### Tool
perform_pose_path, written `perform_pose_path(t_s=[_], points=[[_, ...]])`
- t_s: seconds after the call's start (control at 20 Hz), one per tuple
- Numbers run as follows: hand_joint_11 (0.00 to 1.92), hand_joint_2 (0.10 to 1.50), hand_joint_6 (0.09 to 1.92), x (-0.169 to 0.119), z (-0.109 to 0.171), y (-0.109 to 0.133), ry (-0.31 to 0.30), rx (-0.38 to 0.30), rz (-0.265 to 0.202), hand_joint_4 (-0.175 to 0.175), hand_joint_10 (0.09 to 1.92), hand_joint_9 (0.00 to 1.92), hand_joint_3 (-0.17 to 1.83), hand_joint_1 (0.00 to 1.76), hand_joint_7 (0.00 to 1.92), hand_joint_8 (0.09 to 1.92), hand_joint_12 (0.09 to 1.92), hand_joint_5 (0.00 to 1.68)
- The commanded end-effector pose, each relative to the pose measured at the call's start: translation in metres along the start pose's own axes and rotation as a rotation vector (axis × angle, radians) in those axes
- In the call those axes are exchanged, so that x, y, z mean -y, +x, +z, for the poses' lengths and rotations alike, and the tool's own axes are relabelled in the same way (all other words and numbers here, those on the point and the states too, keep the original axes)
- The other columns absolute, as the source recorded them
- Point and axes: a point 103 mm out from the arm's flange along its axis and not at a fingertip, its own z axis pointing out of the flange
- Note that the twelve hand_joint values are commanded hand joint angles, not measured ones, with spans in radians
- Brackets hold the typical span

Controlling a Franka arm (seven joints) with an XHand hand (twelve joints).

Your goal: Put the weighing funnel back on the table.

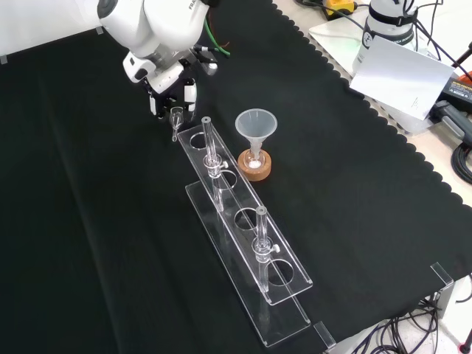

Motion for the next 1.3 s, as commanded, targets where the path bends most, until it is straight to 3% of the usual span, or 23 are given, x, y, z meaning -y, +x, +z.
perform_pose_path(t_s=[0.05, 0.7, 1.05, 1.2, 1.3], points=[[1.31, 0.80, 0.79, -0.008, 0.005, 0.005, 0.006, 0.027, 0.013, 0.175, 0.09, 1.61, 0.47, 1.08, 1.41, 0.22, 0.71, 1.16], [1.31, 0.81, 0.80, -0.010, 0.009, 0.010, 0.009, 0.043, 0.021, 0.175, 0.09, 1.61, 0.46, 1.08, 1.41, 0.22, 0.71, 1.16], [1.31, 0.83, 0.82, -0.006, 0.006, 0.020, 0.007, 0.106, 0.007, 0.170, 0.09, 1.59, 0.44, 1.08, 1.37, 0.22, 0.71, 1.14], [1.22, 0.95, 0.87, -0.004, 0.007, 0.027, 0.013, 0.160, -0.012, 0.141, 0.09, 1.52, 0.23, 1.07, 1.19, 0.36, 0.77, 1.08], [1.12, 1.05, 0.94, -0.004, 0.007, 0.029, 0.023, 0.168, -0.017, 0.152, 0.09, 1.45, 0.09, 1.04, 1.01, 0.54, 0.85, 1.02]])
